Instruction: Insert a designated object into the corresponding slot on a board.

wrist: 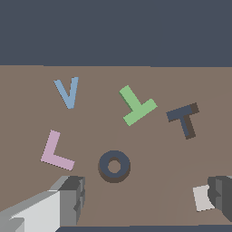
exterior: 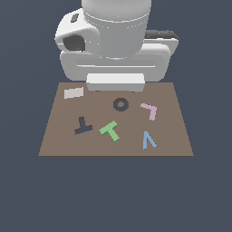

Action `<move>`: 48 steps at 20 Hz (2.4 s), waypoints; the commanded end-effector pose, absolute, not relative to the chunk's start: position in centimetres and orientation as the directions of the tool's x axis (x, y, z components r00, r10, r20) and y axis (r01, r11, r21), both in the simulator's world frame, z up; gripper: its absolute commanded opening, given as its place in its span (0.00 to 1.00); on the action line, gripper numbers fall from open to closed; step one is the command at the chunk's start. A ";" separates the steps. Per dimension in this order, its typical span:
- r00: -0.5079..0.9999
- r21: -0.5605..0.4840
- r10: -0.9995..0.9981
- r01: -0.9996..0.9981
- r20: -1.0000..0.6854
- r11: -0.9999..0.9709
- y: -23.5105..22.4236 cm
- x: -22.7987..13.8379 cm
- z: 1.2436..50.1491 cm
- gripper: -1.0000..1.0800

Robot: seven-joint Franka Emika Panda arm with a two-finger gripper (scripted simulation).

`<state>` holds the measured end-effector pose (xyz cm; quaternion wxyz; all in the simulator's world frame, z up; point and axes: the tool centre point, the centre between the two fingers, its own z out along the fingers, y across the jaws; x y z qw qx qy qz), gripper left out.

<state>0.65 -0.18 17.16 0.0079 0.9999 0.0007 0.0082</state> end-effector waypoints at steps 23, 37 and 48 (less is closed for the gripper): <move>0.950 0.007 0.313 0.313 0.008 -0.950 -1.5 4.3 10.7 0.96; 0.835 0.000 0.551 0.551 0.001 -0.835 -1.5 7.6 5.4 0.96; 0.821 0.000 0.571 0.571 0.000 -0.821 -1.4 7.9 4.9 0.96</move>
